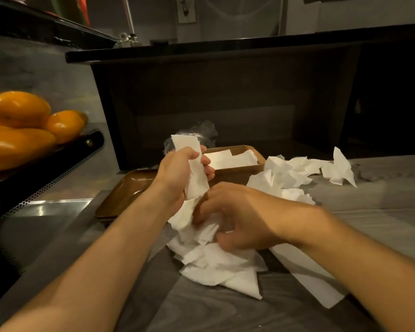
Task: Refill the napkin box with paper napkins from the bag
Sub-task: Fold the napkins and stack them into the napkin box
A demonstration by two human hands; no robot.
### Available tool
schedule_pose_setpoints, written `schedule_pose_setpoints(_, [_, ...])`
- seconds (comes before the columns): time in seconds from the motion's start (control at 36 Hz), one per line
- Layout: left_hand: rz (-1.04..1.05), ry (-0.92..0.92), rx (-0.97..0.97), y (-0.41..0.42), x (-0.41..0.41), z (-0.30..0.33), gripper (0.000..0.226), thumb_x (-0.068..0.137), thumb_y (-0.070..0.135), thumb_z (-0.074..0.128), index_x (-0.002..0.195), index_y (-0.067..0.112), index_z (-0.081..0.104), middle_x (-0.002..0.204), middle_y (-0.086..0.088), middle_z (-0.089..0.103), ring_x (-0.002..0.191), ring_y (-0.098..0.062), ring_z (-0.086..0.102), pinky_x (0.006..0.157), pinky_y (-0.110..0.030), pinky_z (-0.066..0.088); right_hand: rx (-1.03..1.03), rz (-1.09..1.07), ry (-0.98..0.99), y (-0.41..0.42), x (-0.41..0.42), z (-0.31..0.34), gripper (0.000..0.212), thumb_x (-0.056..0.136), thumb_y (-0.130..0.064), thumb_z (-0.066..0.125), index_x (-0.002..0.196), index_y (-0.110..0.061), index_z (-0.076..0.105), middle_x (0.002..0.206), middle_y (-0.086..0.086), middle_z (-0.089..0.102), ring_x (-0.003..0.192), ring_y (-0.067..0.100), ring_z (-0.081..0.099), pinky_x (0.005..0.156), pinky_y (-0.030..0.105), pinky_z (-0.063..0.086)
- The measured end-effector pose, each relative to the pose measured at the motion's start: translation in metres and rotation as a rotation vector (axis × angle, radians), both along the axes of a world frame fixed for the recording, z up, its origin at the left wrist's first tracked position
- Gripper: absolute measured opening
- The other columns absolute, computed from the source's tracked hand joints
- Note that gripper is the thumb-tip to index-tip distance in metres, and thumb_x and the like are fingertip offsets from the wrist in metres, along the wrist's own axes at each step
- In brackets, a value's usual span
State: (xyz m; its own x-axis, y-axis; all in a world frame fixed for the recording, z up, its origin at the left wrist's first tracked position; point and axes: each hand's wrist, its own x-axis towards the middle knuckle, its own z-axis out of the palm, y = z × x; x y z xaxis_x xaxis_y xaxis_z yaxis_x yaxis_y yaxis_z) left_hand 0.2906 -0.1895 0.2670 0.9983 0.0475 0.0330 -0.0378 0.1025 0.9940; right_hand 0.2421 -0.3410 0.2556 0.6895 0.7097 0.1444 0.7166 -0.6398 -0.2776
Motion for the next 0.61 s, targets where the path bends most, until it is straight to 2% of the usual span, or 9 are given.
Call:
schedule_pose_setpoints(0.08, [-0.017,-0.019,0.046,0.001,0.000,0.000,0.019,0.099,0.023,0.049,0.110,0.018,0.063,0.093,-0.009,0.067,0.083,-0.024,0.063,0.091,-0.047,0.058,0.119,-0.053,0.010,-0.002,0.005,-0.003,0.027,0.097,-0.023,0.065,0.120,-0.033,0.072,0.118,-0.019,0.066,0.102,-0.001,0.060,0.091,0.021,0.055])
schedule_pose_setpoints(0.14, [-0.057,-0.030,0.075,0.002,-0.002,0.000,0.022,0.099,0.024,0.049,0.113,0.017,0.063,0.094,-0.010,0.067,0.084,-0.024,0.064,0.092,-0.050,0.058,0.175,-0.102,0.068,-0.007,0.006,0.000,0.022,0.100,-0.031,0.061,0.118,-0.033,0.073,0.112,-0.020,0.067,0.100,-0.001,0.062,0.090,0.021,0.055])
schedule_pose_setpoints(0.19, [-0.099,-0.043,0.107,0.002,-0.004,0.000,0.022,0.100,0.025,0.046,0.110,0.017,0.065,0.092,-0.009,0.068,0.084,-0.024,0.064,0.090,-0.048,0.059,0.178,-0.128,0.131,-0.011,0.006,0.002,0.023,0.101,-0.036,0.057,0.119,-0.034,0.071,0.111,-0.022,0.066,0.100,-0.002,0.061,0.088,0.016,0.053])
schedule_pose_setpoints(0.28, [-0.133,-0.075,0.147,0.002,-0.007,-0.001,0.023,0.103,0.023,0.043,0.105,0.021,0.066,0.088,-0.006,0.068,0.080,-0.020,0.064,0.077,-0.038,0.058,0.188,-0.133,0.123,-0.013,0.007,0.001,0.019,0.101,-0.032,0.059,0.114,-0.036,0.072,0.101,-0.029,0.062,0.095,-0.012,0.057,0.077,0.003,0.046])
schedule_pose_setpoints(0.39, [-0.138,-0.083,0.200,-0.001,-0.007,-0.002,0.023,0.103,0.026,0.043,0.106,0.025,0.066,0.090,-0.005,0.069,0.084,-0.021,0.065,0.078,-0.038,0.055,0.260,-0.168,0.114,-0.015,0.011,-0.001,0.016,0.098,-0.028,0.064,0.108,-0.037,0.073,0.095,-0.030,0.060,0.089,-0.008,0.059,0.071,0.003,0.043])
schedule_pose_setpoints(0.47, [-0.104,-0.097,0.196,-0.001,-0.006,-0.002,0.024,0.103,0.027,0.045,0.099,0.028,0.068,0.084,0.000,0.071,0.083,-0.019,0.067,0.073,-0.034,0.056,0.273,-0.188,-0.001,-0.010,0.009,-0.001,0.020,0.097,-0.026,0.066,0.114,-0.032,0.075,0.107,-0.023,0.066,0.097,0.001,0.061,0.080,0.009,0.048])
schedule_pose_setpoints(0.53, [-0.074,-0.108,0.201,-0.001,-0.006,-0.002,0.025,0.103,0.028,0.046,0.093,0.029,0.068,0.092,-0.001,0.071,0.091,-0.021,0.067,0.073,-0.034,0.057,0.221,-0.168,-0.173,-0.001,0.008,-0.005,0.022,0.097,-0.025,0.066,0.117,-0.028,0.076,0.115,-0.012,0.069,0.102,0.007,0.062,0.088,0.021,0.054])
schedule_pose_setpoints(0.56, [-0.061,-0.112,0.210,-0.002,-0.006,-0.002,0.024,0.103,0.029,0.046,0.093,0.028,0.068,0.099,-0.004,0.070,0.095,-0.023,0.066,0.074,-0.035,0.057,0.211,-0.141,-0.238,0.004,0.006,-0.007,0.022,0.097,-0.025,0.066,0.116,-0.027,0.077,0.115,-0.009,0.070,0.101,0.008,0.062,0.086,0.024,0.055])
schedule_pose_setpoints(0.61, [-0.043,-0.117,0.203,-0.002,-0.005,-0.002,0.020,0.103,0.029,0.046,0.101,0.028,0.066,0.102,-0.006,0.068,0.097,-0.024,0.065,0.079,-0.038,0.058,0.191,-0.103,-0.288,0.014,0.004,-0.009,0.022,0.097,-0.024,0.065,0.115,-0.026,0.077,0.110,-0.008,0.069,0.095,0.007,0.061,0.080,0.020,0.053])
